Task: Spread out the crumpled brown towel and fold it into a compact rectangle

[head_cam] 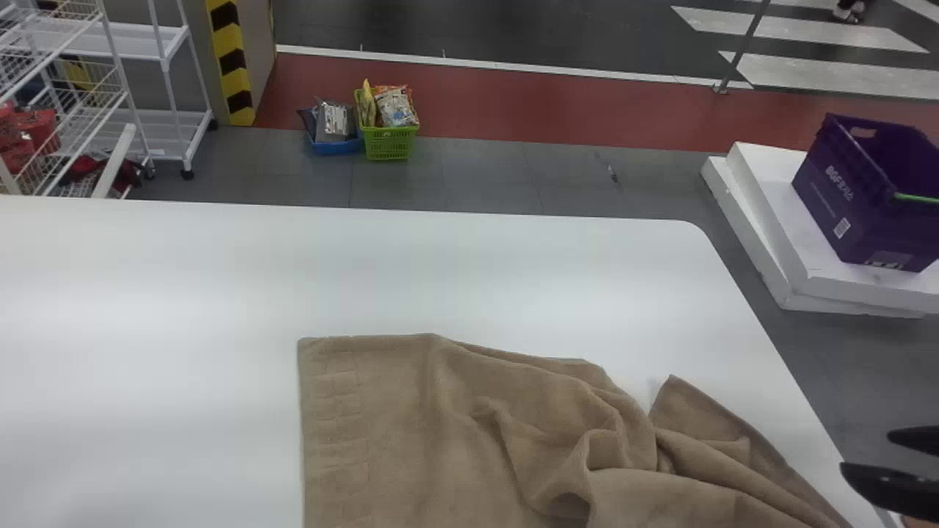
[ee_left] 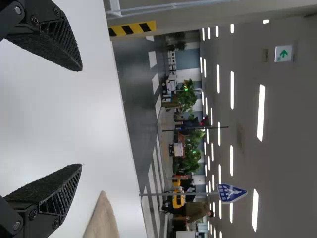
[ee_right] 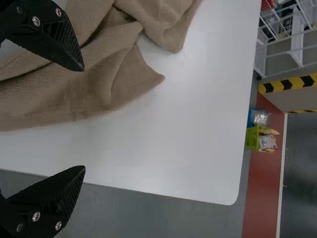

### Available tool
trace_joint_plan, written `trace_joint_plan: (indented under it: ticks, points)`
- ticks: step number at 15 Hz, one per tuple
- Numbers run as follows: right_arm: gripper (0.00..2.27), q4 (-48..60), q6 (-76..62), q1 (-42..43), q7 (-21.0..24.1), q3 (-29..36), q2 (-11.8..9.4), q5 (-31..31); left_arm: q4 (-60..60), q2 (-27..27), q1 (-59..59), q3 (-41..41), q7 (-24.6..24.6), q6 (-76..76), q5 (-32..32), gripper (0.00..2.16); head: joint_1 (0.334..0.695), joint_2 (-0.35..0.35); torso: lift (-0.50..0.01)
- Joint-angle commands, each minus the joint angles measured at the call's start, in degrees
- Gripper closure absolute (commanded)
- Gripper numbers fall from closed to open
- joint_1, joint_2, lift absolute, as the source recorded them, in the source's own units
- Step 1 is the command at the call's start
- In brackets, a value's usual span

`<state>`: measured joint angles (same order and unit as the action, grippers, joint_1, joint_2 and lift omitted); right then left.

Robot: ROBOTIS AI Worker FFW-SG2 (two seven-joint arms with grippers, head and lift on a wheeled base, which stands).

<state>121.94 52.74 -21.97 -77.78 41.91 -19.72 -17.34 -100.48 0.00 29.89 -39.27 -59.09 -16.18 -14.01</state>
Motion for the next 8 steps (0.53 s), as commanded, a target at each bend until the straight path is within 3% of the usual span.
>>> trace_joint_plan:
  ticks: [1, 4, 8]
  points:
    - [0.15, 1.5, 1.4, -0.6, -0.5, -2.4, 1.5, 1.3, -0.2, -0.1, 0.0, 0.8, 0.1, 0.0, 1.3, 0.14, 0.695, -0.163, -0.127]
    - [0.16, 9.4, 12.4, -0.3, -0.5, -5.0, 4.3, 6.5, -0.2, -0.1, 0.0, 0.6, 0.1, 0.1, 1.3, 0.14, 0.695, -0.111, -0.127]
    - [0.17, 20.0, 25.4, 1.1, -0.5, -21.5, 8.0, 1.8, -0.1, -0.1, 0.0, 0.3, 0.4, 0.3, 1.0, 0.14, 0.695, 0.074, -0.127]
